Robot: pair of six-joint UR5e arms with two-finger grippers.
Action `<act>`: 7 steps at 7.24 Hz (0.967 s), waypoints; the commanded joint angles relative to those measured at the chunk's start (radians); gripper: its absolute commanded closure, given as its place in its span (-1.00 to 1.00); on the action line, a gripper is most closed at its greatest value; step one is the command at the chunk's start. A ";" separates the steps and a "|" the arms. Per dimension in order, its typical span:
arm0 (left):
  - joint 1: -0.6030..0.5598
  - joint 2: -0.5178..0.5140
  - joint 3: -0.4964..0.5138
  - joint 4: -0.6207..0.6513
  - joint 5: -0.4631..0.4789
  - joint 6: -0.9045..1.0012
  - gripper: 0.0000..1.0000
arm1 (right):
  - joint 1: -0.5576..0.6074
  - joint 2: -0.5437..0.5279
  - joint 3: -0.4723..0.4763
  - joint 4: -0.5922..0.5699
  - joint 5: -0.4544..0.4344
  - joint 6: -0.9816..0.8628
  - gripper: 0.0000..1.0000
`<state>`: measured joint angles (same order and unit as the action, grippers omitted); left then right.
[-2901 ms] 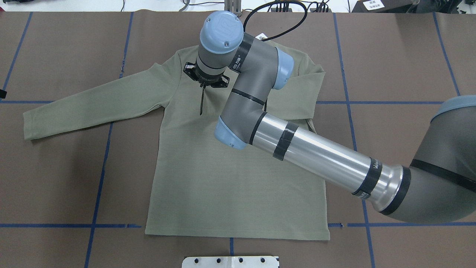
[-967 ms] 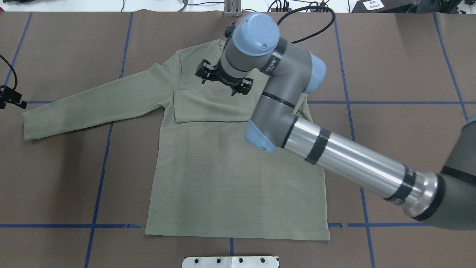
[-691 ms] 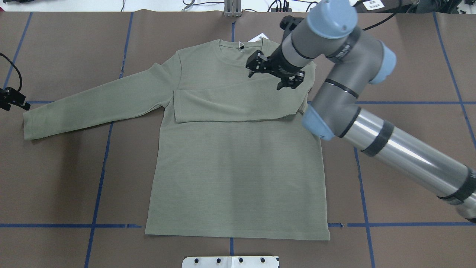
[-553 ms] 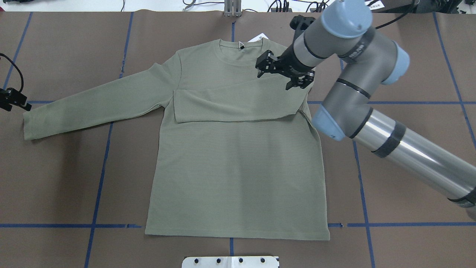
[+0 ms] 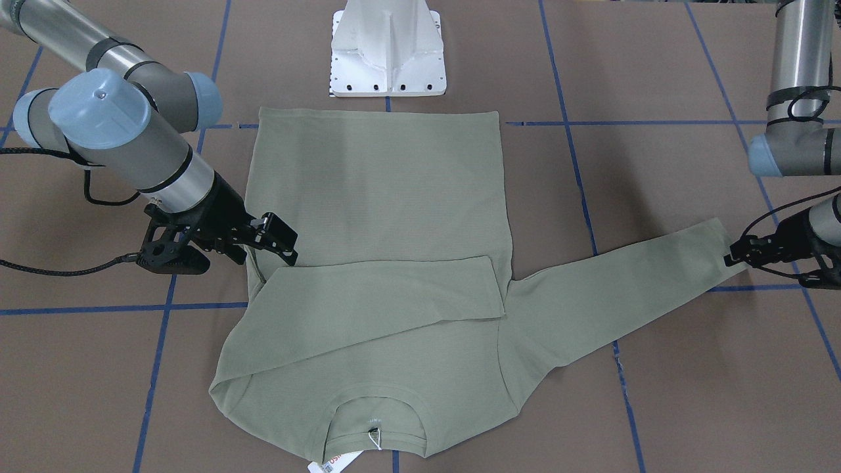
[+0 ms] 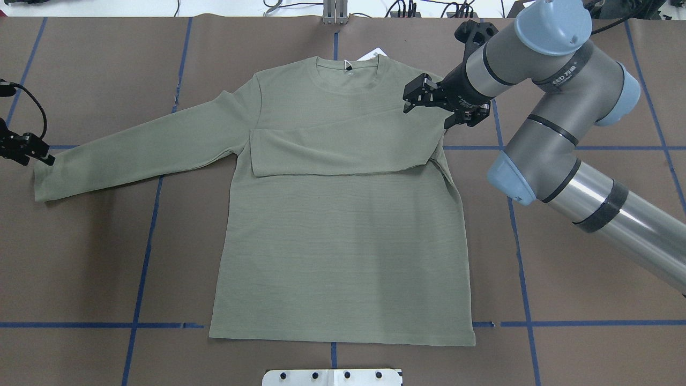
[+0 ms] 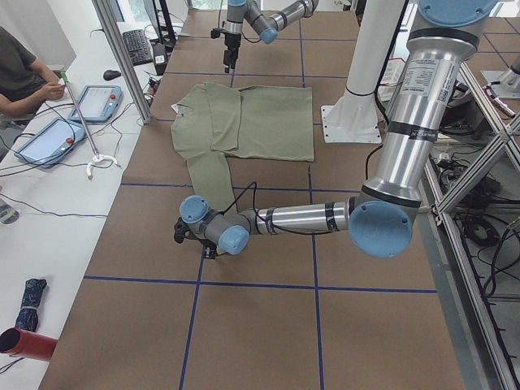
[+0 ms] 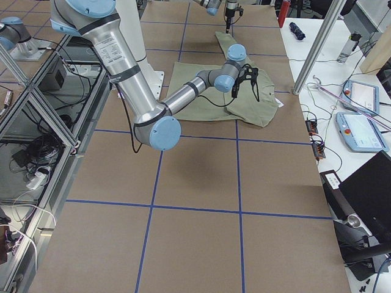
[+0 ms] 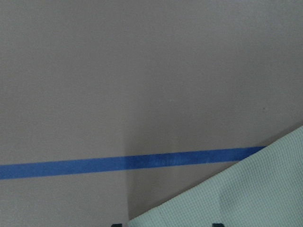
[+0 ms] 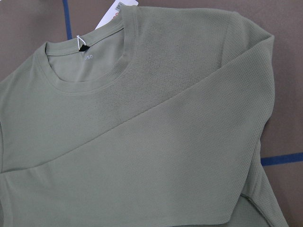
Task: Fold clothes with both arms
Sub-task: 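Withdraw the right gripper while the left gripper moves to the other cuff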
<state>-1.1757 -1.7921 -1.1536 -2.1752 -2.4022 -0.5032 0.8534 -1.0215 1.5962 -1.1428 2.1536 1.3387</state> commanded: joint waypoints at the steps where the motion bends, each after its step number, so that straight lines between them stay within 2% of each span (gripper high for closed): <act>1: 0.002 -0.001 0.006 0.000 0.000 0.006 0.04 | 0.001 -0.002 0.011 0.000 -0.001 0.000 -1.00; 3: 0.002 -0.001 0.005 0.002 0.002 0.011 0.00 | -0.001 -0.002 0.011 0.000 -0.001 0.000 -1.00; 4: 0.002 -0.001 0.000 0.005 0.002 0.011 -0.09 | -0.001 -0.002 0.010 0.000 -0.001 0.000 -1.00; 7: 0.002 0.007 0.005 0.003 0.003 0.011 -0.09 | -0.001 -0.002 0.010 0.000 -0.001 0.000 -1.00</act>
<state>-1.1735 -1.7882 -1.1492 -2.1720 -2.4003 -0.4921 0.8529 -1.0232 1.6072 -1.1428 2.1522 1.3392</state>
